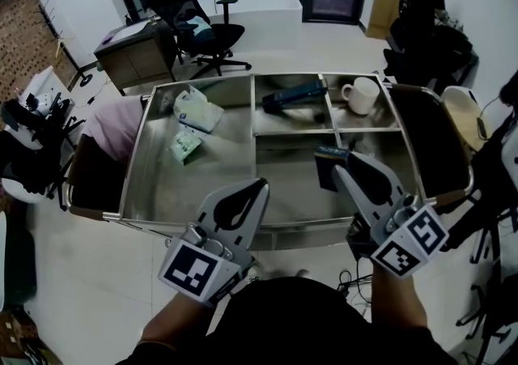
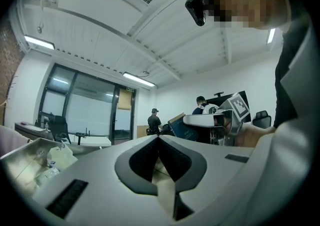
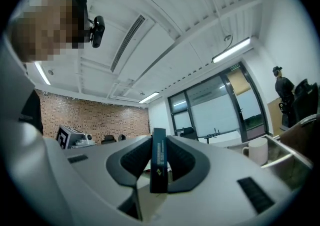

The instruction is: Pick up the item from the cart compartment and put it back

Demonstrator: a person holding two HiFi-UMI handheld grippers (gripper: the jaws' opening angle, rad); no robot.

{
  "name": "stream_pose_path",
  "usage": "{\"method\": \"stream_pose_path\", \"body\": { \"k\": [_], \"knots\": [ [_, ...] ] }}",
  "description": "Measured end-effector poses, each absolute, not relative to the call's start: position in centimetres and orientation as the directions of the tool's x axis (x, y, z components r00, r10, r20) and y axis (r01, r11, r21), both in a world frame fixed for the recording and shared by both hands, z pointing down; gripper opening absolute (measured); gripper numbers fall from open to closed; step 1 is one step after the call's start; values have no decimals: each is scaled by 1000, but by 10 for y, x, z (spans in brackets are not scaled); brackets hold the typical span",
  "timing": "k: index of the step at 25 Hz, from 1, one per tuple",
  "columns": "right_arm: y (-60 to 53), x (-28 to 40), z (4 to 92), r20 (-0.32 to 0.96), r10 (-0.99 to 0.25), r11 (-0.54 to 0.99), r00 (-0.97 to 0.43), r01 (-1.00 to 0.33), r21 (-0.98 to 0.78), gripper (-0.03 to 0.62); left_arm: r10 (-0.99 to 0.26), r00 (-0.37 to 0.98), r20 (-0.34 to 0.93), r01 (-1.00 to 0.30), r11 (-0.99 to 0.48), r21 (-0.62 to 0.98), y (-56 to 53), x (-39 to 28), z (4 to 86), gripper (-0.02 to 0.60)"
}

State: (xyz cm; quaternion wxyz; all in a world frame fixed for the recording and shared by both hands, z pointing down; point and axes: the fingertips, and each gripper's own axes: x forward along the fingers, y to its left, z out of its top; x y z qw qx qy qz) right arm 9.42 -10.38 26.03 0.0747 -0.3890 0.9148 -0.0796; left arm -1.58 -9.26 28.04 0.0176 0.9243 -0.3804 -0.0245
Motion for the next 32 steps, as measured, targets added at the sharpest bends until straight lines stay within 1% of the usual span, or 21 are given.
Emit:
{"method": "stream_pose_path", "body": {
  "k": [4, 13, 27, 32],
  "knots": [
    [-91, 97, 266, -109, -738, 672, -666, -707, -220, 109, -699, 715, -32, -696, -715, 66, -83, -16, 287, 0],
    [-75, 97, 300, -43, -744, 655, -666, -716, -242, 109, -706, 708, 1, -704, -706, 75, -79, -18, 303, 1],
    [-70, 94, 301, -28, -741, 658, -671, -718, -226, 109, -699, 715, 7, -696, -711, 98, -83, -15, 308, 0],
    [-70, 92, 304, -20, -738, 660, -674, -715, -229, 109, -697, 717, 18, -696, -714, 79, -85, -13, 308, 0]
  ]
}}
